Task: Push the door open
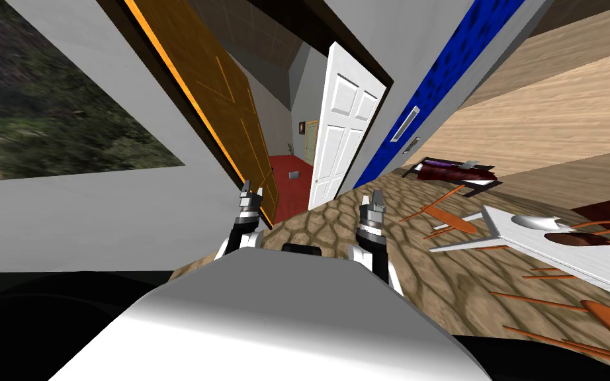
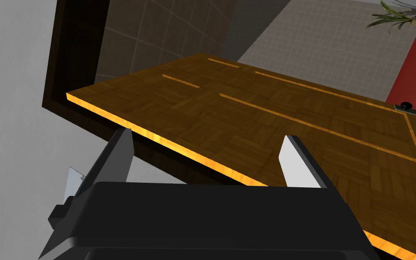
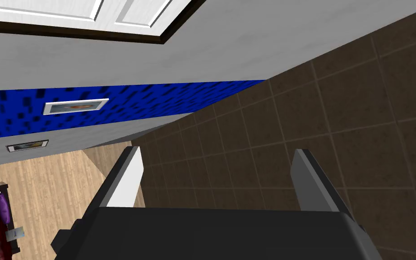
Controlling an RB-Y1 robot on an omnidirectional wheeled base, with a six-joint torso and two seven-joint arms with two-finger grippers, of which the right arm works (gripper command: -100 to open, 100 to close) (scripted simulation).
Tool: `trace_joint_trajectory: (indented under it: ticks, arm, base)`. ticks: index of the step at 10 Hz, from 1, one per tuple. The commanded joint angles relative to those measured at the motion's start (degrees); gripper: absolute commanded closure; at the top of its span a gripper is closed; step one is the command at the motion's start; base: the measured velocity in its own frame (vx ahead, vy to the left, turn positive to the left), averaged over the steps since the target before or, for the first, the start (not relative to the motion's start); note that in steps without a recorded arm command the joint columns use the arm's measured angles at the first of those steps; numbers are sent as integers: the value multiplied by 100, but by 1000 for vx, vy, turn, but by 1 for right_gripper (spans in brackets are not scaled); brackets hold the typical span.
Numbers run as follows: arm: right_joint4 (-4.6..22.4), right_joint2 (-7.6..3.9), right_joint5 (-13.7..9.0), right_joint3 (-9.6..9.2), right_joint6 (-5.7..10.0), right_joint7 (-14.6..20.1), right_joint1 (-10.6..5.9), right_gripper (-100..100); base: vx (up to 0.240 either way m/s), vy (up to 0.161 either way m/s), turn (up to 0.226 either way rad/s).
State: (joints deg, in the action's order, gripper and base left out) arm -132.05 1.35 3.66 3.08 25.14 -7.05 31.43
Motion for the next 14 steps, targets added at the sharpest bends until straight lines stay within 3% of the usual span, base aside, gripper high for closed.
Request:
trace_joint_trajectory:
  ticks: [1,14]
  arm:
    - [173,-37,18,-16,40,35,-75,-100]
    - [2099,-320,231,-201,504,438,-951,-100]
  base:
    - [170,-6,9]
    - [77,-39,38]
